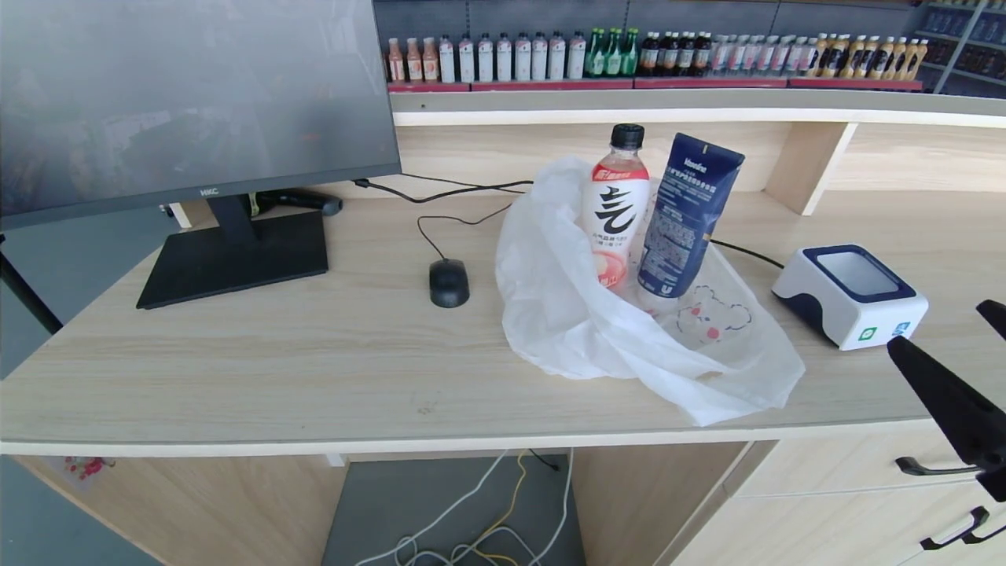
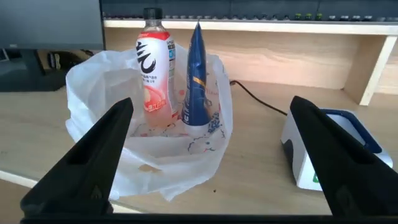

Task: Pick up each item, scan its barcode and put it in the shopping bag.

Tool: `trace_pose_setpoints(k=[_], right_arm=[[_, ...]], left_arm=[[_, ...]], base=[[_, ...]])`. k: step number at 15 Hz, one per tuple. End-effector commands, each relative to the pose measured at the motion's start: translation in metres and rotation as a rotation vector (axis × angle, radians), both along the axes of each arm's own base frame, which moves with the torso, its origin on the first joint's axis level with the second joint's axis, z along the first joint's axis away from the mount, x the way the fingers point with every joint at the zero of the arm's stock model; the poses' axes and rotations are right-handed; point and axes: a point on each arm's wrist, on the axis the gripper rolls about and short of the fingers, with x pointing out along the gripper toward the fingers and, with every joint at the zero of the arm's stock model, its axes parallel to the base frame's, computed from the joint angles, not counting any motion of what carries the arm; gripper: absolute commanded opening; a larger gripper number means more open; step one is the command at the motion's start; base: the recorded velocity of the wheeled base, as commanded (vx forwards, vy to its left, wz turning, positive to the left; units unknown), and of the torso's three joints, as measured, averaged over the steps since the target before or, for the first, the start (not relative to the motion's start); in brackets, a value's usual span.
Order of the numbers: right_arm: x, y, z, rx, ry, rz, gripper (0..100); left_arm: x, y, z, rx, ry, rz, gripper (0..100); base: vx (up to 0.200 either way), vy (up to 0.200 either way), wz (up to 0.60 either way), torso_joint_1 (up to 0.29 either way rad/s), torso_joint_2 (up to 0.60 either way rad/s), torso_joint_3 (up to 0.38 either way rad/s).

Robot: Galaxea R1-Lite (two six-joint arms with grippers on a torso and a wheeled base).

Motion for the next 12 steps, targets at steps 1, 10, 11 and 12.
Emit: trace_pose_setpoints(k=[1,10,11,12], right_arm=[[-0.055,-0.019,-0.019,-0.009,0.104,-0.006,100],[-0.124,-0.042,-0.104,-0.099,0.328,-0.018,100],[-0.123,-0.042,-0.103,-0.093,0.307,-0.026,100],[-0.123,-0.041,-0.103,-0.087,0.314,-0.044,100]], left_arm=[[0.000,0.000,0.000,0.001,0.000,-0.001,100],[0.000,0.000,0.000,0.001,0.000,-0.001,100],[0.000,0.000,0.000,-0.001,0.000,-0.001,100],[0.000,0.000,0.000,-0.001,0.000,-0.001,100]], base=[[0.000,0.000,0.00,0.000,0.00,0.000],[0.000,0.000,0.00,0.000,0.00,0.000],[0.000,0.000,0.00,0.000,0.00,0.000],[0.000,0.000,0.00,0.000,0.00,0.000]])
